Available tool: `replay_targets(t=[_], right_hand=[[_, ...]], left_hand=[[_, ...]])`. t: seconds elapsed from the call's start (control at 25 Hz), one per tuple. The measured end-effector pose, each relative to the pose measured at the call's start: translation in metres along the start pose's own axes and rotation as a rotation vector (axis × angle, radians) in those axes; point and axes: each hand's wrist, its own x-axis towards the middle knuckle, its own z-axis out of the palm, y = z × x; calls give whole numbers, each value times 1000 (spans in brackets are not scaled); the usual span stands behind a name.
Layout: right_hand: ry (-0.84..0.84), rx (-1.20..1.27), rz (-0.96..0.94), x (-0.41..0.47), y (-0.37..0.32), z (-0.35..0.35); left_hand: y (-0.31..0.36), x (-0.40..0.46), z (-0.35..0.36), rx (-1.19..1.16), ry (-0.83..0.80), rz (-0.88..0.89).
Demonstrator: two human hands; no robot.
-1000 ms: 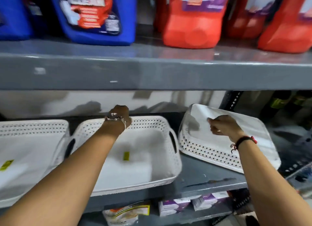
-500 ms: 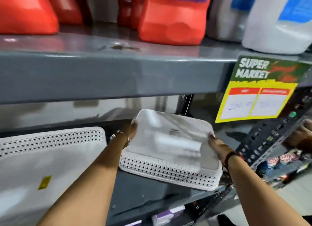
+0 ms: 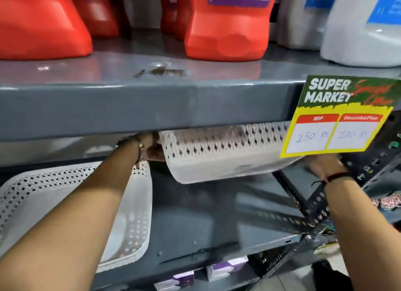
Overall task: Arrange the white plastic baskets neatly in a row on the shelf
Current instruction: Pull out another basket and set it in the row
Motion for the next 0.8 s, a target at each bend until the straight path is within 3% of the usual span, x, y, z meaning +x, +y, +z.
replay_targets(t=[0.04, 0.12, 0.16, 0.2, 0.28, 0.4, 0.52, 0.8], right_hand=[[20, 4, -48, -25, -18, 13], [-32, 172, 46, -49, -31, 21], [-75, 124, 118, -56, -30, 27], [-125, -18, 196, -64, -26, 30], [-32, -433, 262, -64, -8, 30], [82, -705, 204, -66, 6, 31], [70, -864, 155, -75, 17, 34], [144, -992, 186, -89, 21, 51]], left_hand=[[-3, -7, -1, 110, -4, -16], [-10, -14, -9, 209, -36, -112], [-16, -19, -10, 274, -67, -161], [-26, -19, -9, 353, -78, -203], [-37, -28, -4, 455, -95, -261], [-45, -27, 4, 661, -102, -269], [-52, -25, 10, 885, -80, -260], [-54, -39, 7, 1129, -12, -144]])
